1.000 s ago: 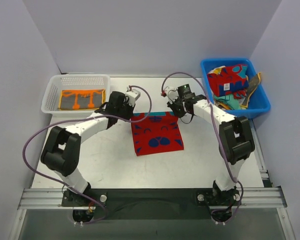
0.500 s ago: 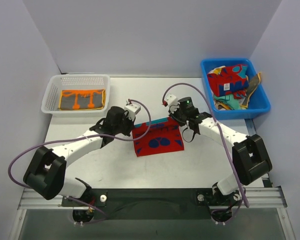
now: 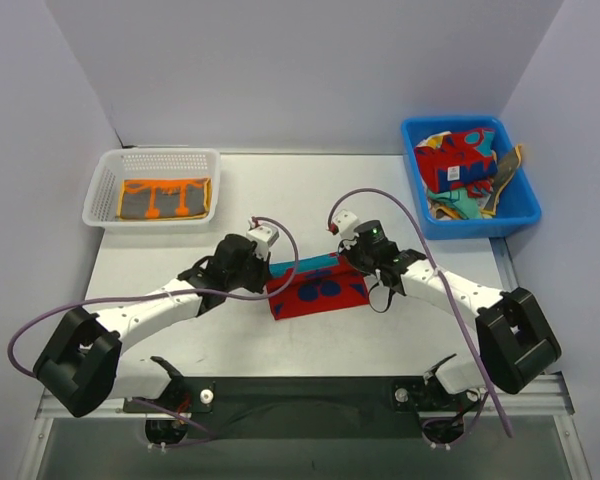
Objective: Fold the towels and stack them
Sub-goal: Fold the towel
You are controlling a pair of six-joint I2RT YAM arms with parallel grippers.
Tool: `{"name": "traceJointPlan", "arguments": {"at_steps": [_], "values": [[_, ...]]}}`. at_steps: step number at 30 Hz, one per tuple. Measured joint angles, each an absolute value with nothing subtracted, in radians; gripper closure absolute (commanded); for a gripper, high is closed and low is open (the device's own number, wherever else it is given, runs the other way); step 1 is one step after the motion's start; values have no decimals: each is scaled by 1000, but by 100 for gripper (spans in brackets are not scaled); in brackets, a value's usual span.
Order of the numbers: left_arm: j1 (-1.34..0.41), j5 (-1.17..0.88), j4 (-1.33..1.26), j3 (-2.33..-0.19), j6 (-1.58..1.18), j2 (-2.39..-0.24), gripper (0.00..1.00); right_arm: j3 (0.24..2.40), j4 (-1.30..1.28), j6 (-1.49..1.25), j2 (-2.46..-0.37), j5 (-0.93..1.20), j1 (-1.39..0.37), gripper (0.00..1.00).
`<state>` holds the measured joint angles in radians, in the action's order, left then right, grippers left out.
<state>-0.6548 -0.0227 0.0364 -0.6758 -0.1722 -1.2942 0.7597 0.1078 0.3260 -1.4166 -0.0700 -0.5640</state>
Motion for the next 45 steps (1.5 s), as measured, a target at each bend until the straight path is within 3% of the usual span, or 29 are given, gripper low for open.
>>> {"name": "traceJointPlan", "arguments": {"at_steps": [15,31,45], "values": [[-688,-71,116,-612,-383,-1317,100,768,-99,67,-1487,7,-574,100],[-559,-27,302,-991,-337,-1691,100,1001,-240,-54,-1706,114,-477,100],[-554,-32,360,-1000,-278,-1510,100,1014,-274,-80,-1566,148,-459,100]]}}
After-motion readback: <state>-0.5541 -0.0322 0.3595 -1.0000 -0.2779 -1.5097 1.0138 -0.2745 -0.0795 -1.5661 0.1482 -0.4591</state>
